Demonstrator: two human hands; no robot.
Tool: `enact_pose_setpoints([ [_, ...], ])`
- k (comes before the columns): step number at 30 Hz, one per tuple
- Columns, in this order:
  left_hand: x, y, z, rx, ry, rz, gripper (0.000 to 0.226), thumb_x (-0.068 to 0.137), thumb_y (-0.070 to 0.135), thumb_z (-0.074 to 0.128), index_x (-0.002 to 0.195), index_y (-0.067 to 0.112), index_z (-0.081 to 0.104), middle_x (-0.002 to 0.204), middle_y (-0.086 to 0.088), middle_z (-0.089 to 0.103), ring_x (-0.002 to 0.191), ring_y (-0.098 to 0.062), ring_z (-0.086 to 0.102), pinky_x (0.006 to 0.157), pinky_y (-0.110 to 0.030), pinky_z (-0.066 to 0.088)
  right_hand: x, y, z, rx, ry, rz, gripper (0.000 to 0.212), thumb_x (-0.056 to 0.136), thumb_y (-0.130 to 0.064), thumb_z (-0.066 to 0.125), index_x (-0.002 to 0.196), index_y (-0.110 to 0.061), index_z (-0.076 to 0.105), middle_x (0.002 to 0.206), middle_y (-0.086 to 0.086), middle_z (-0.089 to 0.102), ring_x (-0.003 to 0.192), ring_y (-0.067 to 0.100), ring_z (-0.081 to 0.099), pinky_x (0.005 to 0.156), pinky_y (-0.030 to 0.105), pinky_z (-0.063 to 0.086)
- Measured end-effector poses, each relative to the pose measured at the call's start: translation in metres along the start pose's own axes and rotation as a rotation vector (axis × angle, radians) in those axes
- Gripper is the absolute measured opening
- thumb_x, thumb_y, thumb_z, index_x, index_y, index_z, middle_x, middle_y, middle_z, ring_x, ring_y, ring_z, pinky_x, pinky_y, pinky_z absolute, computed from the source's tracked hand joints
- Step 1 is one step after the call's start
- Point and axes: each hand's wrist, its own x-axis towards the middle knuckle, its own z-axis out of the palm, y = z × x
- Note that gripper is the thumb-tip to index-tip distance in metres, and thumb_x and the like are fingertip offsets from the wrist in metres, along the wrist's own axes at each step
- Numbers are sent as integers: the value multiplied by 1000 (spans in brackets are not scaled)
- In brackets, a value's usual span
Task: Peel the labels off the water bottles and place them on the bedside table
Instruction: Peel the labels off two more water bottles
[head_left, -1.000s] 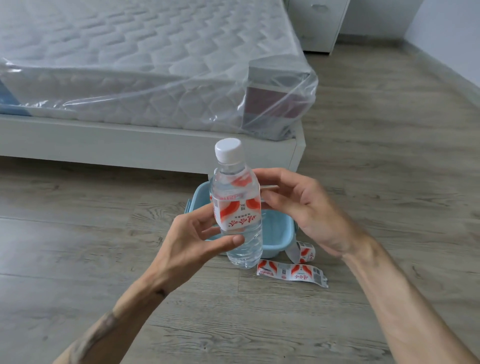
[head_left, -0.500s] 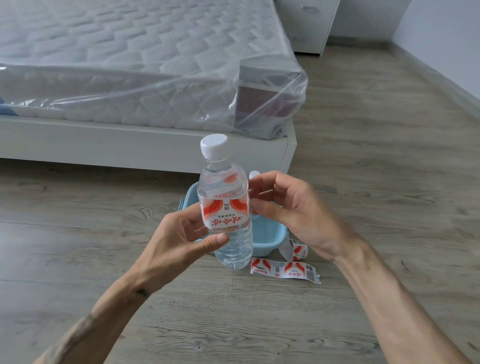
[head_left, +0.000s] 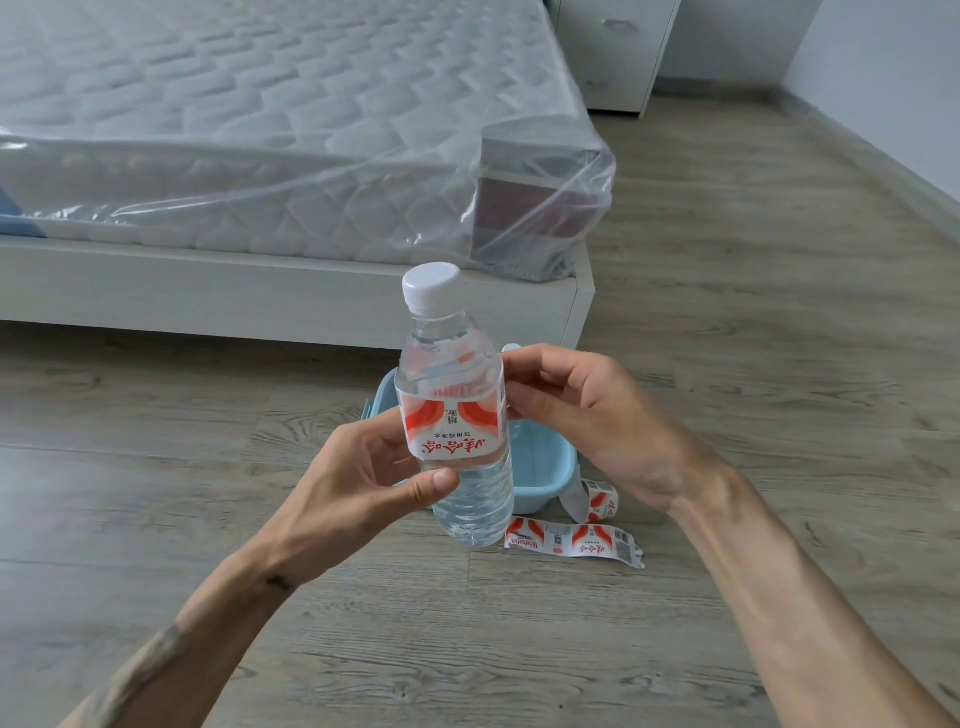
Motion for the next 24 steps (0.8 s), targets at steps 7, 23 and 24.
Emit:
enact_pose_setpoints([
  [7,0,4,0,14,-46,9,39,90,7,81,128,2,71,129,-9,79,124,-25,74,104,-31,58,1,8,-7,0,7,27,31,99,-33,72,123,-14,73,120,13,77,115,34,72,105,48,57],
  [23,7,-7,-3,18,142,43,45,85,19,85,129,25,74,131,-1,79,128,-20,72,113,-41,53,0,5,-2,-23,188,-28,24,86,-32,74,103,-15,72,88,-9,74,85,5,68,84,21,56],
  [24,7,-9,-5,22,183,41,47,85,19,87,130,22,73,131,-1,79,128,-19,72,114,-44,52,-2,3,-3,-19,201,-39,22,85,-30,75,101,-16,73,87,-10,75,84,4,68,82,19,56],
])
